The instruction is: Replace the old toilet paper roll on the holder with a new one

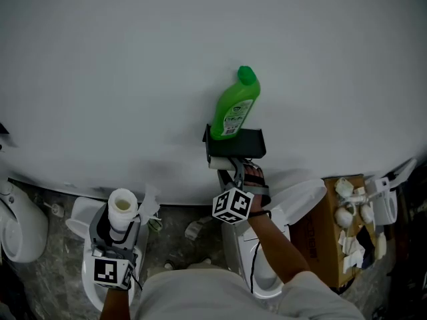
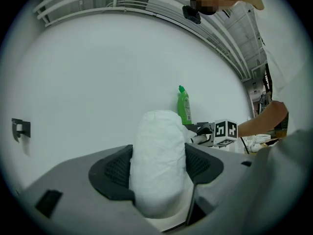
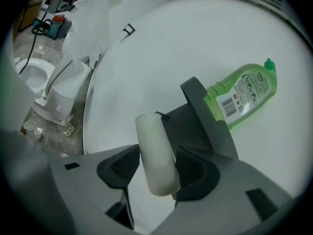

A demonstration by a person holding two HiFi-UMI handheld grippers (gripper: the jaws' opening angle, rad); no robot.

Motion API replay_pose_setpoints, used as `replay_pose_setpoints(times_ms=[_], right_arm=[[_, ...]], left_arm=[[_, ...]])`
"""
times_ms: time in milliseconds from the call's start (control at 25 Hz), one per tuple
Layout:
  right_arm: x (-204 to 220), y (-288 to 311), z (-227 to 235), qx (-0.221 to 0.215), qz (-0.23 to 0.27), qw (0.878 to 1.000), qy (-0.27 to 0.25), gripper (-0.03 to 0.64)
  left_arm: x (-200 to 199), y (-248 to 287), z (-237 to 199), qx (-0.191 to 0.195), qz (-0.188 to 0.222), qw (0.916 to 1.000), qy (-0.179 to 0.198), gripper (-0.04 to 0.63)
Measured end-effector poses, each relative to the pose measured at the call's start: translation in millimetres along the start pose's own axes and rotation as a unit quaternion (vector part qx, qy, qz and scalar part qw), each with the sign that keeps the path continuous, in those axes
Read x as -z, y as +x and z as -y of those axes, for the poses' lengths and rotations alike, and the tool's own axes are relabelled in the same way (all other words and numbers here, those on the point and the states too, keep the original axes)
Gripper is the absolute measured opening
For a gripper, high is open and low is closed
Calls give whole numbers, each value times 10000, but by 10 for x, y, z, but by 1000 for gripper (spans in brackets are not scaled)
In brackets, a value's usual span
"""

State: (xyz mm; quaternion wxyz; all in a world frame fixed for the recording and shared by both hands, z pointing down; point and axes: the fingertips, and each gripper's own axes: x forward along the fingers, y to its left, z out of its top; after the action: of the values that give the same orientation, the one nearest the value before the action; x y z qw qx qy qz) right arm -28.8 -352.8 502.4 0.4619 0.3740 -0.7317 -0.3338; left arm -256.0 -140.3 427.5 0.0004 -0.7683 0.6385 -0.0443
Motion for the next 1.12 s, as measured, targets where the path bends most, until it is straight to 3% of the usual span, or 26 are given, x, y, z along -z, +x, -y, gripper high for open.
replay_pose_setpoints(times_ms=[600,1120], right_arm=[[513,-109,209,241,-265,9993,54,220],[1166,-308,370,435,-529,9960,582,199]], left_arm=[[-36,195,251,253,-30,9996,134,311],[-203,350,465,277,38,9989,371,310]])
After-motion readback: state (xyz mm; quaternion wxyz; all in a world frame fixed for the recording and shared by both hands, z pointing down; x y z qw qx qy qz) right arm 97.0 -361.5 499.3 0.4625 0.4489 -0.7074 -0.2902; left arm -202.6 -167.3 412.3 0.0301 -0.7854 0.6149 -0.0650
